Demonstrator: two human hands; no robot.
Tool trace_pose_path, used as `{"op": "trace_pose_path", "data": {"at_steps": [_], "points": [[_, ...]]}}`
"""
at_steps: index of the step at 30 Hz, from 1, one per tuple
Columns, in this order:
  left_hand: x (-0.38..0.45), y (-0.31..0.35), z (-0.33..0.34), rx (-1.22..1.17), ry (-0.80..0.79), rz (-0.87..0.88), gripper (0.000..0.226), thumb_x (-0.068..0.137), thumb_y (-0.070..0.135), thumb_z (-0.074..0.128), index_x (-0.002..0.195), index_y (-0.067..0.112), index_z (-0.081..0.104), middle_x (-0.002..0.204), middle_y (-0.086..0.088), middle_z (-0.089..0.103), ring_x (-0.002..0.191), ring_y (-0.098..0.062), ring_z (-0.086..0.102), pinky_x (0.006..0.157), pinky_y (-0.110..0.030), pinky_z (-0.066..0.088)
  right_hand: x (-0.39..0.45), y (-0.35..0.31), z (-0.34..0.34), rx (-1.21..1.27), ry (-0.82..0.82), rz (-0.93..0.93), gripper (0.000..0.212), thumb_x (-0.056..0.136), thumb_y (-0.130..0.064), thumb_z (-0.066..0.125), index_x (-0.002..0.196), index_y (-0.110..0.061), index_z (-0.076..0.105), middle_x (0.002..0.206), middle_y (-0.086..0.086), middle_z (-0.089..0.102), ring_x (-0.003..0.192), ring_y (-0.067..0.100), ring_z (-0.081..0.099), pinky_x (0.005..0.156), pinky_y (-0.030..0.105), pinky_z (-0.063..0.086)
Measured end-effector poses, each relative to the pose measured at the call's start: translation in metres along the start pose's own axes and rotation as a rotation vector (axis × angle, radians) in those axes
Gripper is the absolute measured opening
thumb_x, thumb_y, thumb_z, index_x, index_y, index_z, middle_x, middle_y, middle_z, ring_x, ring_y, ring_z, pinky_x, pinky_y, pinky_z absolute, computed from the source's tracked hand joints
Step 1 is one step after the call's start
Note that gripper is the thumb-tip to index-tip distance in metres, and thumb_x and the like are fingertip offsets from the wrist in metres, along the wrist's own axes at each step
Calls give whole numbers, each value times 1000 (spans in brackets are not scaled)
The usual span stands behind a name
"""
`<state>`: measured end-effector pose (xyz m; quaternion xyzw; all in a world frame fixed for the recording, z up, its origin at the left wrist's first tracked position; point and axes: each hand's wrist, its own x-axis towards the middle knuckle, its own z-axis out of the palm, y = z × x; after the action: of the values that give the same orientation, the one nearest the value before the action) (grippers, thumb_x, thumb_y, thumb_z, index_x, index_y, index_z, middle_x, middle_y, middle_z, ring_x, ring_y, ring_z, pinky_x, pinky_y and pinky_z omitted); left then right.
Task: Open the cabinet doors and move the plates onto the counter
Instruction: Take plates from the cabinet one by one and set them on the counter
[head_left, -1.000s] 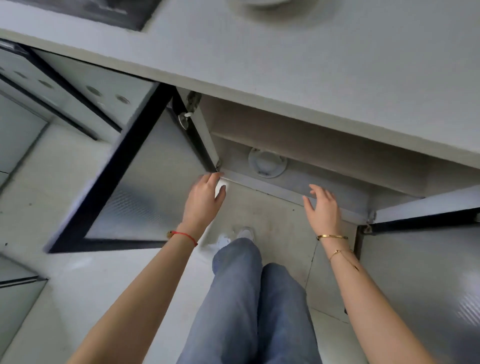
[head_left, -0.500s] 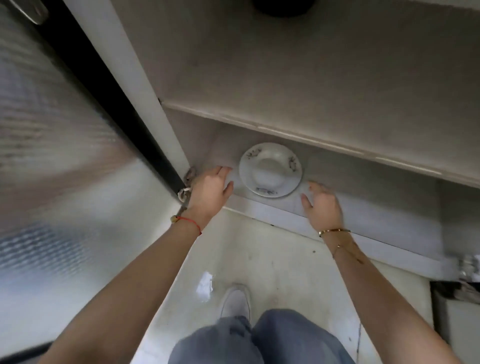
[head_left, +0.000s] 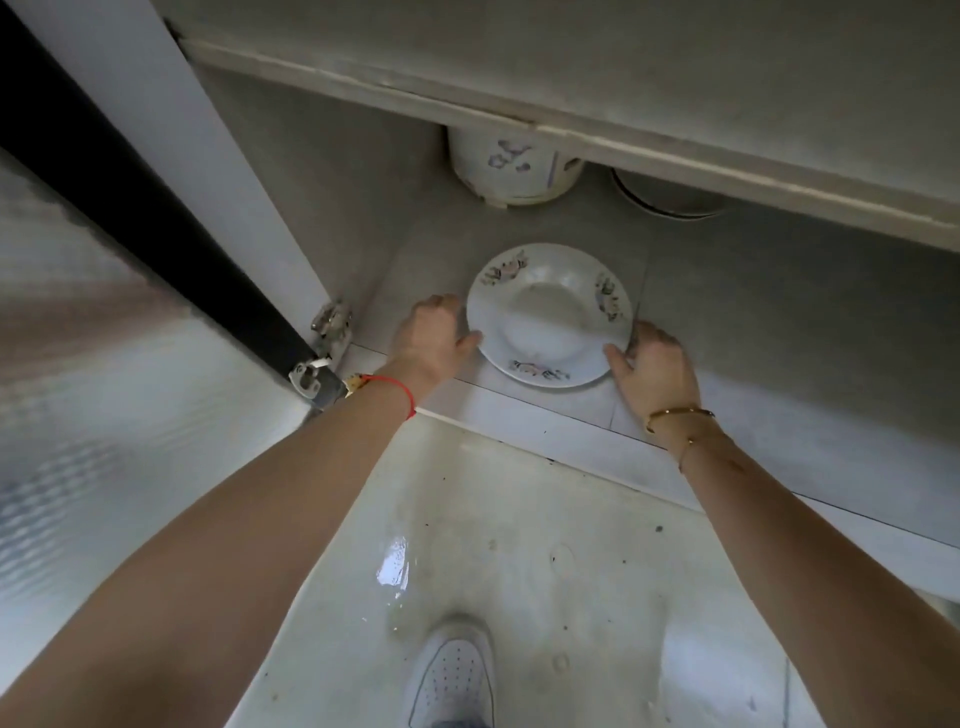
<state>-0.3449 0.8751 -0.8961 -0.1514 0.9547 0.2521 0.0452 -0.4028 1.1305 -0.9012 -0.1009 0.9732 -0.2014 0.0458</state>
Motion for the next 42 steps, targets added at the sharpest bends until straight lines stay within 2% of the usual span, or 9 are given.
{"op": "trace_pose_path", "data": {"at_steps": [12, 18, 20, 22, 25, 28, 31, 35, 42], "points": [[-32, -2, 6, -340, -53, -42, 29, 82, 8, 69, 110, 1, 65, 106, -16, 72, 97, -28, 68, 91, -35, 52, -27, -6, 2, 287, -10, 163, 29, 83, -14, 67, 105, 3, 61, 95, 23, 68, 93, 37, 63, 79, 37, 52], [-98, -8, -3, -428, 10, -34, 30, 83, 12, 71, 113, 9, 66, 104, -1, 69, 87, -9, 61, 73, 1, 39, -79, -10, -2, 413, -23, 164, 32, 82, -11, 68, 112, -3, 62, 92, 15, 71, 89, 31, 66, 81, 30, 52], [-117, -9, -11, -448, 58, -16, 31, 83, 11, 72, 113, 11, 67, 101, 4, 69, 81, 1, 60, 73, 4, 38, -94, -14, -6, 440, -17, 140, 29, 81, -11, 68, 109, -6, 62, 86, 8, 71, 84, 26, 66, 76, 27, 52], [-133, -9, -19, -468, 102, -7, 30, 82, 12, 73, 111, 14, 68, 100, 10, 68, 84, 10, 59, 75, 4, 38, -105, -19, -13, 460, -6, 116, 30, 80, -12, 69, 110, -10, 63, 77, -5, 67, 77, 16, 64, 66, 6, 45], [-152, -10, -32, -478, 138, -15, 29, 83, 15, 72, 112, 17, 67, 103, 16, 67, 92, 2, 62, 82, 1, 39, -117, -28, -26, 502, 3, 83, 31, 80, -10, 70, 110, -14, 63, 71, -19, 60, 67, -3, 60, 61, -2, 42], [-169, -5, -50, -496, 167, -21, 30, 84, 15, 72, 113, 23, 67, 104, 28, 63, 97, -3, 61, 86, 1, 38, -129, -39, -40, 526, 14, 54, 32, 80, -8, 71, 111, -14, 62, 69, -21, 60, 67, -13, 59, 61, -3, 41], [-192, 12, -76, -526, 192, -46, 36, 83, 12, 71, 110, 35, 64, 103, 36, 59, 97, 1, 60, 86, 2, 38, -141, -54, -65, 508, 11, 43, 32, 81, -9, 70, 112, -14, 62, 70, -20, 59, 64, -9, 59, 60, -1, 42], [-236, 36, -128, -551, 171, -118, 37, 83, 13, 72, 115, 29, 66, 107, 24, 66, 99, -4, 63, 89, -4, 42, -174, -83, -114, 445, -38, 41, 30, 82, -11, 69, 112, -13, 61, 77, -10, 61, 66, 6, 57, 59, 0, 37], [-324, 94, -256, -570, 107, -215, 32, 83, 12, 72, 113, 21, 68, 110, 7, 72, 98, -12, 67, 91, -28, 52, -248, -142, -244, 476, -115, 94, 30, 81, -12, 69, 109, -19, 61, 71, -16, 60, 64, -2, 57, 63, 6, 43]]}}
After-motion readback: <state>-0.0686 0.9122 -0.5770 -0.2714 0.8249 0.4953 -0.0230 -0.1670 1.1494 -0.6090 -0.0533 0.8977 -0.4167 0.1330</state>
